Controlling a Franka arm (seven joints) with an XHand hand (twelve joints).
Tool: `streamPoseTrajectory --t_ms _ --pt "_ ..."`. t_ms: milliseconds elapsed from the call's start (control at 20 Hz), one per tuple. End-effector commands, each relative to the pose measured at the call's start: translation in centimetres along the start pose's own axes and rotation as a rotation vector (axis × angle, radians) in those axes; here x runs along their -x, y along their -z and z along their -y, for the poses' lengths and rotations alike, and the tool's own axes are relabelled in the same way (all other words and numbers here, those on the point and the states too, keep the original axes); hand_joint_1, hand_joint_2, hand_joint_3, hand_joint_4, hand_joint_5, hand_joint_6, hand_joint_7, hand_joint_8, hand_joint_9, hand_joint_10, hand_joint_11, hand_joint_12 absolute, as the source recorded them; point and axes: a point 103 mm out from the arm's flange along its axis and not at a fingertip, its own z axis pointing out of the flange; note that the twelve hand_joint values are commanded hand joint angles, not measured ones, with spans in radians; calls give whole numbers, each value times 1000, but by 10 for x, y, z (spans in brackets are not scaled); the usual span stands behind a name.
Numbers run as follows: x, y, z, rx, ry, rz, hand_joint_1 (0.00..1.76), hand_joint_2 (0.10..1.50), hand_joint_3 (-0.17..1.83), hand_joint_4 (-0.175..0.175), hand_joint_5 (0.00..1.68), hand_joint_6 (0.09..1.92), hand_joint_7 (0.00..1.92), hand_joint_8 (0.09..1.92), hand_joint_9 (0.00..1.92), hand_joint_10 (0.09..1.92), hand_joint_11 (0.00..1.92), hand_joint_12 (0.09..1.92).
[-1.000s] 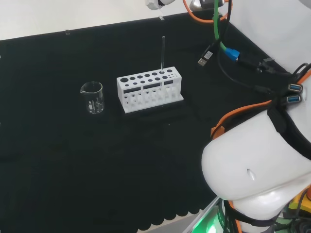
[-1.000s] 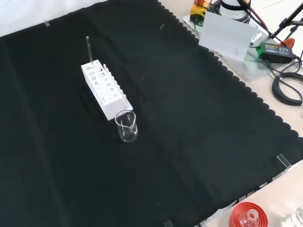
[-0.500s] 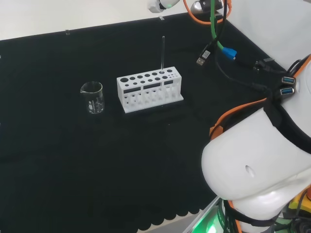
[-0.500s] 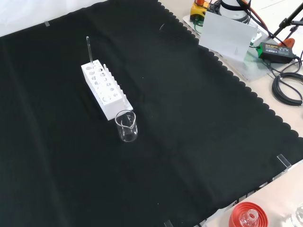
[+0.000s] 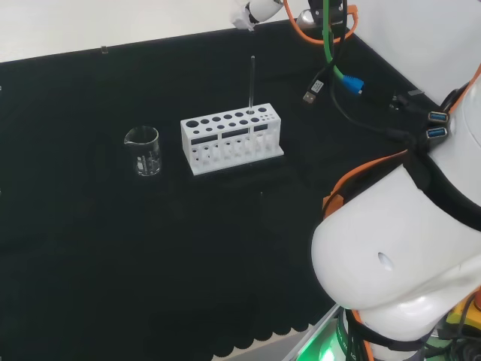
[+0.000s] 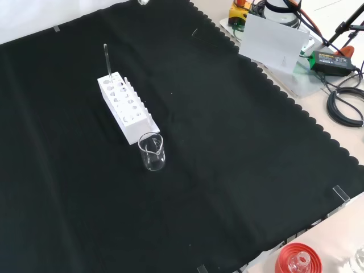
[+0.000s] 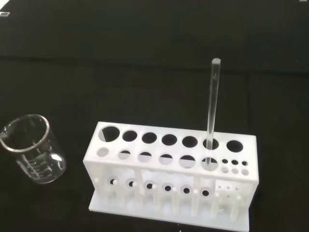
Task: Take the glass rod from the white test tube rack.
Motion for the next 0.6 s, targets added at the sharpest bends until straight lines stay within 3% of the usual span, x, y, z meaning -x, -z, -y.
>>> streamPoseTrajectory --t_ms 50,600 --pt "8 -16 -9 -9 8 -13 543 882 401 -20 367 87 283 772 449 820 276 1409" --pt "19 -46 -29 -49 16 -30 524 888 404 -19 376 87 301 777 454 815 295 1407"
